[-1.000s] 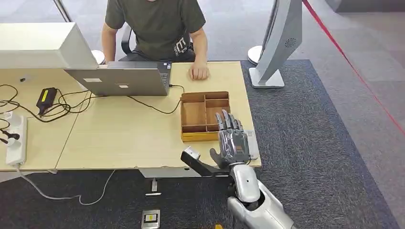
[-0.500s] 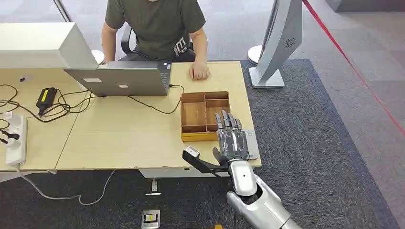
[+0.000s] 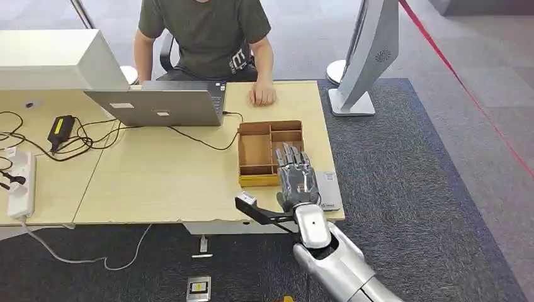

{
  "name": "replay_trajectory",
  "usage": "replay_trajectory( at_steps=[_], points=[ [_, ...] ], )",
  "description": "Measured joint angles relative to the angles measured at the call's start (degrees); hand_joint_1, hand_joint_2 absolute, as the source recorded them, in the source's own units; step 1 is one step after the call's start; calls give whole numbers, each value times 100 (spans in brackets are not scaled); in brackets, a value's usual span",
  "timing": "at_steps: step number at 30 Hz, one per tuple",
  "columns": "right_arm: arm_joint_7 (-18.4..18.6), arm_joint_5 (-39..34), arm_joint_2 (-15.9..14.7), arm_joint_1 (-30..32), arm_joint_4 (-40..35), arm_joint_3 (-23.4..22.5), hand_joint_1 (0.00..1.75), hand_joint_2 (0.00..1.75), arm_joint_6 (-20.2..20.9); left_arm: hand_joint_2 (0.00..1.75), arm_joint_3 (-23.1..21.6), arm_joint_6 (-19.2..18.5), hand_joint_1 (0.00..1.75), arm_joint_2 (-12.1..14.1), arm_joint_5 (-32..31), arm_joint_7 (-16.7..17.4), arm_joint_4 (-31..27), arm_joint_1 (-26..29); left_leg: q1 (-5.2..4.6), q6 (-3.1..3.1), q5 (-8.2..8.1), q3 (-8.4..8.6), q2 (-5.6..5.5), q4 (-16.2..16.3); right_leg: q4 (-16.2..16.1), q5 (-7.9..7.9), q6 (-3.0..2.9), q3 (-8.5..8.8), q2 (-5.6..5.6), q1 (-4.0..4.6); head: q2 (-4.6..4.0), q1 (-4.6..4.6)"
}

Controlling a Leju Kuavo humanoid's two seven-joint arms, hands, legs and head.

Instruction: Pass the card to the sensor for recognition and then transmit it.

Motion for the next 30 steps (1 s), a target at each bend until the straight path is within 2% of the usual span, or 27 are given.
replay_trajectory(
  at_steps=[15, 22, 30],
  points=[
    [107, 57, 83, -120, 407, -11, 0, 175, 85, 0, 0, -9, 0, -2, 75, 22, 0, 1, 0, 0, 0, 1, 0, 0, 0, 0, 0, 0, 0, 0, -2, 0],
    [258, 251, 79, -115, 418, -11, 0, 175, 330, 0, 2, -33, 0, -2, 74, -37, 0, 3, 0, 0, 0, 1, 0, 1, 0, 0, 0, -1, 0, 0, -2, 2],
    [247, 243, 57, -106, 466, -15, 0, 175, 343, 0, 2, -33, 0, -2, 16, -15, 0, 2, 0, 0, 0, 1, 0, 1, 0, 0, 0, -1, 0, 0, -2, 0]
  ],
)
